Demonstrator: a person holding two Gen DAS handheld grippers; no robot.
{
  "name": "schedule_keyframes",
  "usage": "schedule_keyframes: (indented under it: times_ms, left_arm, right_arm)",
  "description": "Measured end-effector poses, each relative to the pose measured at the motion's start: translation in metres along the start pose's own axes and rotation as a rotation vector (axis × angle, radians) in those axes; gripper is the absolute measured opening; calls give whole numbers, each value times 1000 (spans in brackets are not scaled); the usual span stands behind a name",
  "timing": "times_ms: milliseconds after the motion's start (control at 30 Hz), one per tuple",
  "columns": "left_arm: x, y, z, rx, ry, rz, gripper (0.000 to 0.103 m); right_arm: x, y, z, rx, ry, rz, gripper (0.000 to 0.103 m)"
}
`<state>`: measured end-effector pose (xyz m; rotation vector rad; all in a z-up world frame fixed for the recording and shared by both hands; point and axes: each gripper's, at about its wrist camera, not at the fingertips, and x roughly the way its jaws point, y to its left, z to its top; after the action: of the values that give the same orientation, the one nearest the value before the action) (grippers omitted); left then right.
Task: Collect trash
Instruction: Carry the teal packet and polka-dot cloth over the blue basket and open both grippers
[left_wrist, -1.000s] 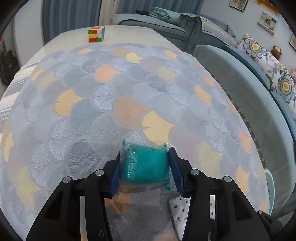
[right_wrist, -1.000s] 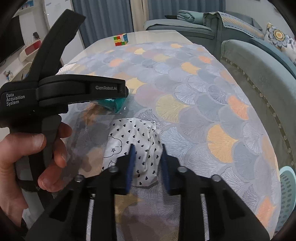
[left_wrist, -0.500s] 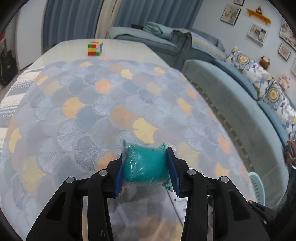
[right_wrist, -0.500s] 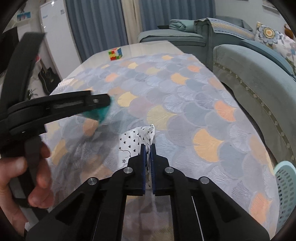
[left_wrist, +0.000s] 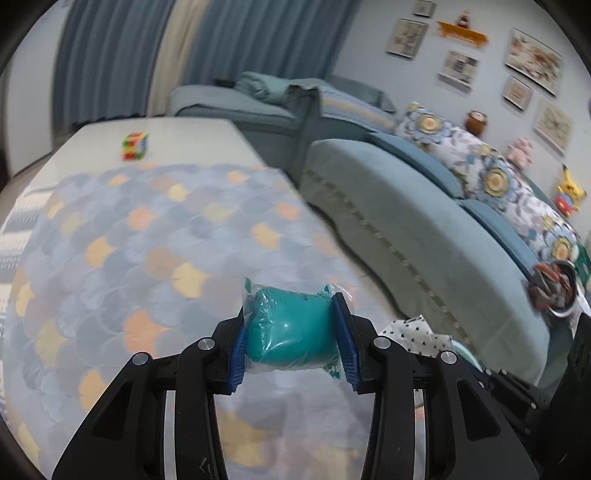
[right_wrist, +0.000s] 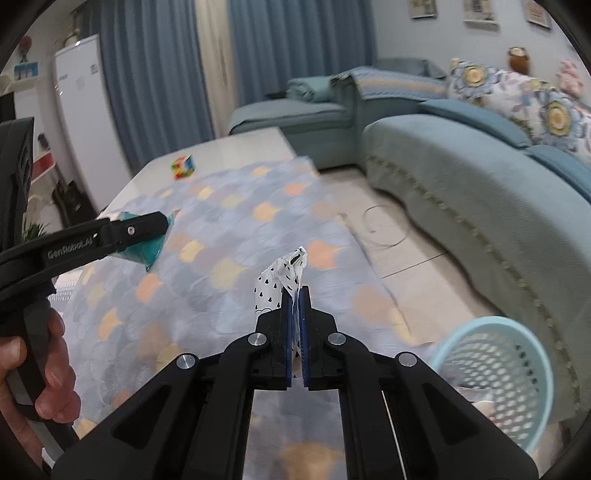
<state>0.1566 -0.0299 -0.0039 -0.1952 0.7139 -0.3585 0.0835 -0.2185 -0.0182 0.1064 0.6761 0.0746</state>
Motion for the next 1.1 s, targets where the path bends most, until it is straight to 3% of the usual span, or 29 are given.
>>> schedule_keyframes:
  times_ms: [267, 533, 800, 1100]
  left_arm:
    - [-19, -99, -9, 93, -18, -123, 39]
    - [-10, -178, -37, 147, 24, -214, 40]
    - [26, -224, -75, 170, 141, -271, 40]
    - [63, -243, -112, 206, 249, -302, 41]
  right_arm:
    - [-76, -61, 3, 27, -81, -102, 2]
    - [-121, -137, -17, 120, -66, -200, 2]
    - [-120, -204, -52, 253, 30, -274, 2]
    - [-93, -243, -88, 339, 164, -322, 2]
